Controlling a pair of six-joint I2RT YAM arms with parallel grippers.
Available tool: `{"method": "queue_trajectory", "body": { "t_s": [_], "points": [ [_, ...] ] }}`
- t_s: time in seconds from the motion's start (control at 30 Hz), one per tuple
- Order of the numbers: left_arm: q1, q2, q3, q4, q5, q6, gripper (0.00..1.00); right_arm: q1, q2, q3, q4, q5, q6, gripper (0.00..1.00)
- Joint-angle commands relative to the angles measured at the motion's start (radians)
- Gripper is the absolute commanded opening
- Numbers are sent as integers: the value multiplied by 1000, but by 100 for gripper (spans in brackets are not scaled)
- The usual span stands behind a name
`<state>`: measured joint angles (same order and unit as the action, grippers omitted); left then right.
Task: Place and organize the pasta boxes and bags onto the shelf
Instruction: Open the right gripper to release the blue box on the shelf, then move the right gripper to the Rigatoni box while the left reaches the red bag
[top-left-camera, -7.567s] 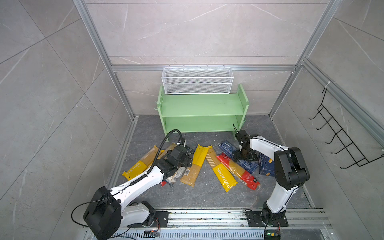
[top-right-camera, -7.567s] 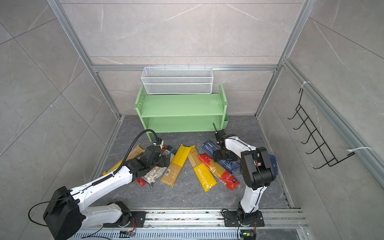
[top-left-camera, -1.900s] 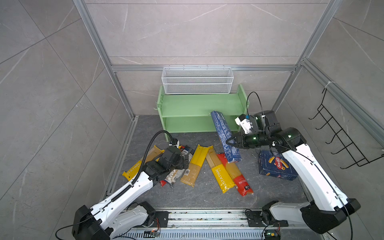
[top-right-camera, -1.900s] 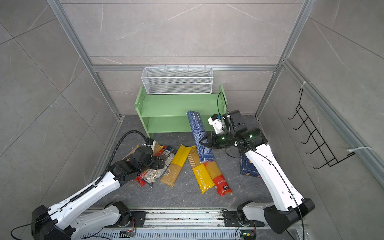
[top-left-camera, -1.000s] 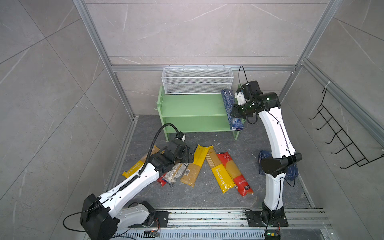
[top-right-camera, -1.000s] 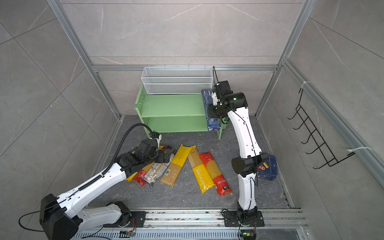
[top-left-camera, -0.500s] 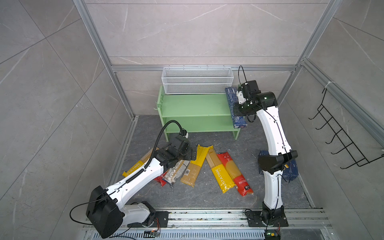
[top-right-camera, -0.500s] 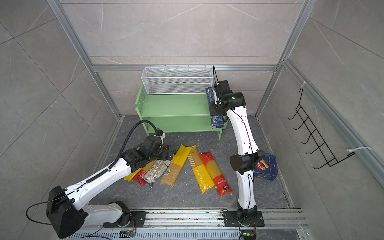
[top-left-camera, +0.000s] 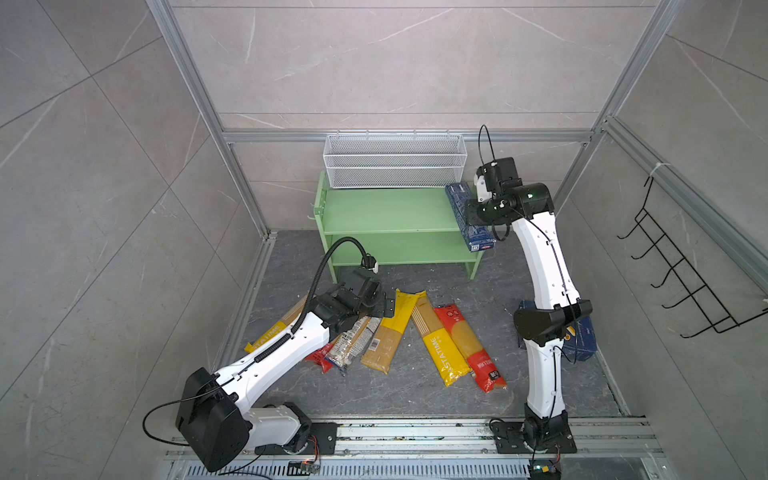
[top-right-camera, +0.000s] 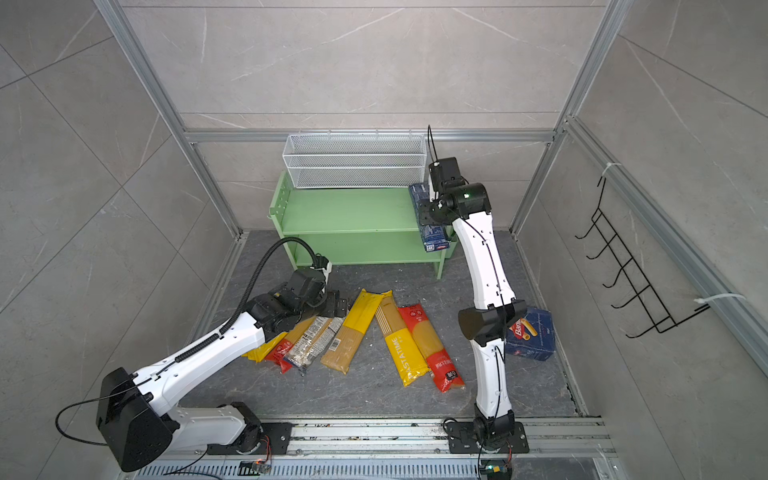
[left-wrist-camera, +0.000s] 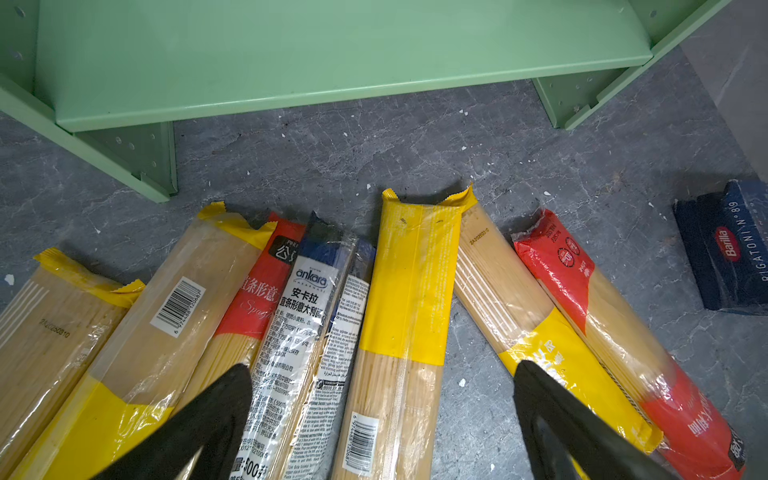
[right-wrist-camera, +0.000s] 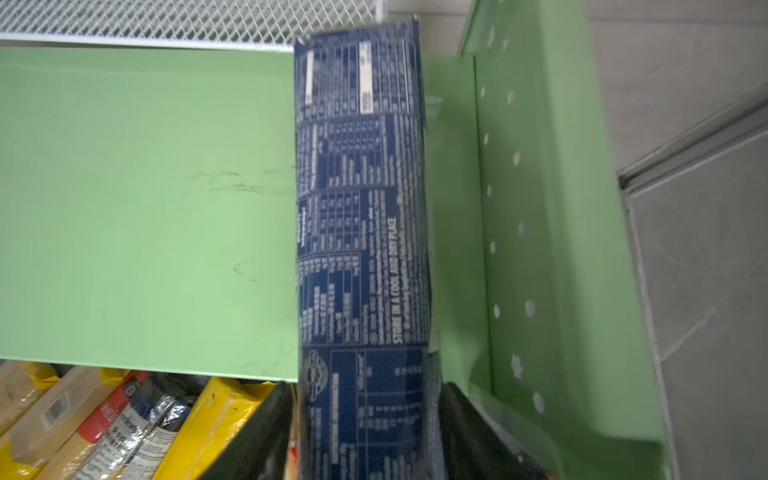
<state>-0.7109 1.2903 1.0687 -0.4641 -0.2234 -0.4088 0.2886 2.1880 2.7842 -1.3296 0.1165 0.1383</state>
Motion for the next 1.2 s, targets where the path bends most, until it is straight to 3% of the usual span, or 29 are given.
{"method": "queue_trajectory", "body": {
  "t_s": [0.0,0.27,0.3,0.43,0.63,0.83,1.0,1.17],
  "points": [
    [5,-24,30,4,7,13,100,-4,-3,26,48,3,6,66],
    [4,-59,15,-2,16,-2,100,-2,-149,-49,58,7,34,69],
    [4,-64,11,0,19,-6,100,1,-194,-95,64,25,44,79],
    [-8,-76,-11,14,10,-22,100,7,-427,-432,153,183,140,90],
    [-67,-66,-37,64,25,-30,100,7,-772,-996,227,433,377,92],
    [-171,5,-29,104,42,-39,100,7,-888,-1222,83,467,572,93],
    [-234,50,-32,148,59,-57,100,7,-997,-1469,135,471,688,93],
    [-284,102,-22,179,74,-64,100,0,-1008,-1624,222,474,700,93]
  ]
}}
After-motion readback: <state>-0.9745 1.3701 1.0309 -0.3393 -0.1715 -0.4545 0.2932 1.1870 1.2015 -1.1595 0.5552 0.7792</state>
